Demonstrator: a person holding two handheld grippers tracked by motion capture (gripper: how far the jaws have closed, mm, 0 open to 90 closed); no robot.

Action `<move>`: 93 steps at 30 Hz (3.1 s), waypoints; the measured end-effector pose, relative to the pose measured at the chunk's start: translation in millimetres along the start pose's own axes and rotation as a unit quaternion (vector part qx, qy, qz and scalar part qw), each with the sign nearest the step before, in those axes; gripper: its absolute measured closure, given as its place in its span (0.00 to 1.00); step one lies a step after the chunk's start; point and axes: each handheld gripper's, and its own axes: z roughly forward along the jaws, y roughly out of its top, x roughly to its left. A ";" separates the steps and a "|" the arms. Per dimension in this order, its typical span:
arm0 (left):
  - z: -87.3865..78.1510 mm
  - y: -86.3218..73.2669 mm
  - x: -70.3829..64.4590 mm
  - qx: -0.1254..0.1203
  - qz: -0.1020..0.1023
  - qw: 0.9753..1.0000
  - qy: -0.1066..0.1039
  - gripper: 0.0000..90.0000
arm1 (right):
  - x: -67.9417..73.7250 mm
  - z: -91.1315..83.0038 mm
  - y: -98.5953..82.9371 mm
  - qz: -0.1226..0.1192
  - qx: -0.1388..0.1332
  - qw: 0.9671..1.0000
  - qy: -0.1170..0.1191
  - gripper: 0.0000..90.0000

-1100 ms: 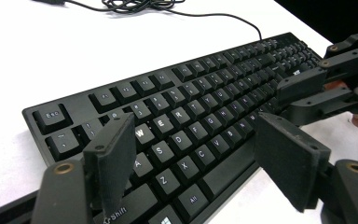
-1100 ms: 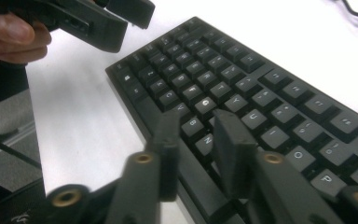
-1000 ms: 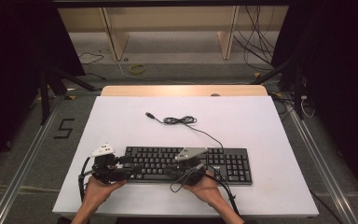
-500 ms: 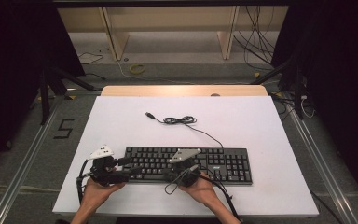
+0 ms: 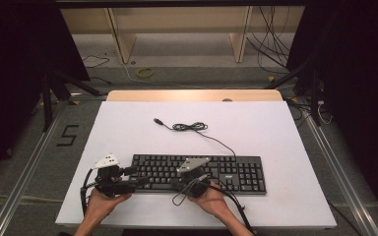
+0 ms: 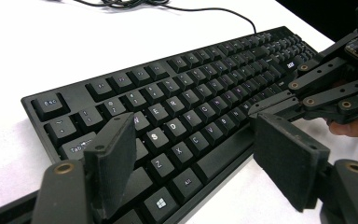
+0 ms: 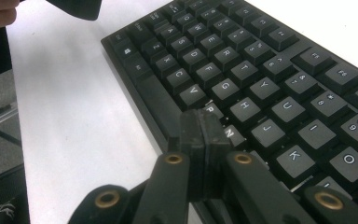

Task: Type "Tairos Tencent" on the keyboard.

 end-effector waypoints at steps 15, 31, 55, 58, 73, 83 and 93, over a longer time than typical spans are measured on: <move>0.4 -0.1 0.9 0.001 0.000 1.000 0.001 0.33 | 0.9 4.7 -4.0 -0.003 0.007 1.000 -0.002 1.00; -0.1 0.2 2.8 0.002 -0.002 1.000 0.005 0.33 | -9.6 -10.3 2.2 0.029 -0.029 0.999 0.013 0.81; 1.0 -1.8 11.6 0.036 -0.026 0.999 0.028 0.48 | -27.4 -10.9 17.7 0.055 -0.032 0.998 -0.006 0.49; 1.1 -2.5 13.5 0.051 -0.025 0.998 0.035 0.59 | -27.8 -6.9 22.7 0.051 -0.028 0.998 -0.005 0.46; 2.0 -4.2 15.7 0.077 0.002 0.996 0.044 0.97 | -24.8 10.8 37.4 0.035 -0.018 0.999 -0.008 0.87; 4.4 -4.7 17.4 0.089 0.006 0.995 0.046 0.99 | -24.8 23.8 44.5 0.030 -0.002 0.999 -0.012 1.00; 7.2 -5.2 20.1 0.094 0.003 0.994 0.049 0.99 | -26.1 34.2 45.4 0.031 0.013 0.999 -0.023 1.00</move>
